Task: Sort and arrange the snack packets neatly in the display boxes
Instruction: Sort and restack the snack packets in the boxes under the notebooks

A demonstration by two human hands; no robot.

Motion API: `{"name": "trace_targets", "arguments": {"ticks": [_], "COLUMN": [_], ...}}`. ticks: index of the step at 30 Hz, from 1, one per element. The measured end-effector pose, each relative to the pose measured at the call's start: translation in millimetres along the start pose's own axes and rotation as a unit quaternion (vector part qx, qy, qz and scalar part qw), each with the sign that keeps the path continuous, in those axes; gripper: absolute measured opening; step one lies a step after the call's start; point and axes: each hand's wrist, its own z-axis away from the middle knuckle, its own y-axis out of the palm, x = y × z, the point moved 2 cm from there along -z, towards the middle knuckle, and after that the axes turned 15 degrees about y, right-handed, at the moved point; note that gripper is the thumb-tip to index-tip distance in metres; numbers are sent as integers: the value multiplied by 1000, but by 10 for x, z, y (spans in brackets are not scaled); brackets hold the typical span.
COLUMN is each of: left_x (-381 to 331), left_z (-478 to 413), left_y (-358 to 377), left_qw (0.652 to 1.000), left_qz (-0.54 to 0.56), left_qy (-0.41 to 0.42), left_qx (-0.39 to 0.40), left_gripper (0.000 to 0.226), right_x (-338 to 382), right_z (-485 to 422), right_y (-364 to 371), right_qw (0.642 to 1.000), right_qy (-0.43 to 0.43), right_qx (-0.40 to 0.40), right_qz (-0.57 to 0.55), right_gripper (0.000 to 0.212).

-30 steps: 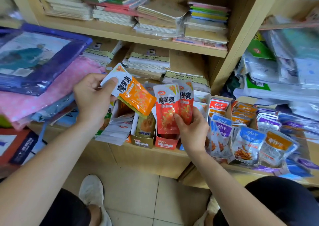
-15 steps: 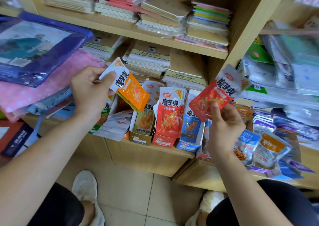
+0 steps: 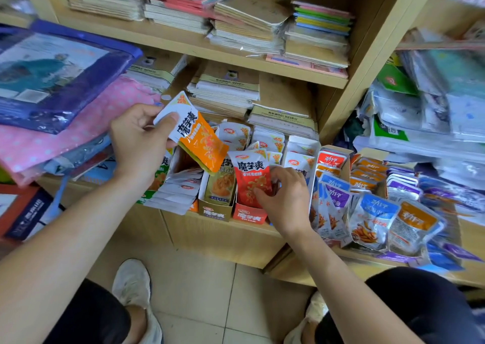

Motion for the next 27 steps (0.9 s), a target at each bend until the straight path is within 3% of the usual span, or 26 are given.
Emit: {"name": "trace_targets", "arguments": {"ticks": [3,8,13,18,20,23,25,27], "left_x": [0,9,-6,-19,-22,-28,-33,-33], "left_z": [1,-6,10,10,7,7,6,0], "left_y": [-6,-46,-58,-60,-57,-49,-51,-57], "left_qw": [1000,1000,1000,1000,1000,1000,1000,1000], "left_qz": [-1,-2,-3,0,1,2,-1,2], "left_qy": [-1,1,0,-4,-5,-2,-2,-3], "left_qx": [3,4,11,12,11,13,13,12], "left_gripper": [14,14,12,10,14,18,18,17], "right_x": [40,83,91,36,-3,79,173,206], "right_z": [11,-108,-190,-199,-165,67,253,321], "right_y": [24,5,-1,-128,-226,-268,-182,-20], "right_qw": [1000,995,989,996,997,987,978,969], "right_qy": [15,14,-99,-88,-37,-95,-148,-179], "right_qx": [1,95,109,-9,15,89,143,147], "right_qz": [7,-35,16,3,-62,-97,-42,81], "right_gripper": [32,67,92,83,78,69,79,99]}}
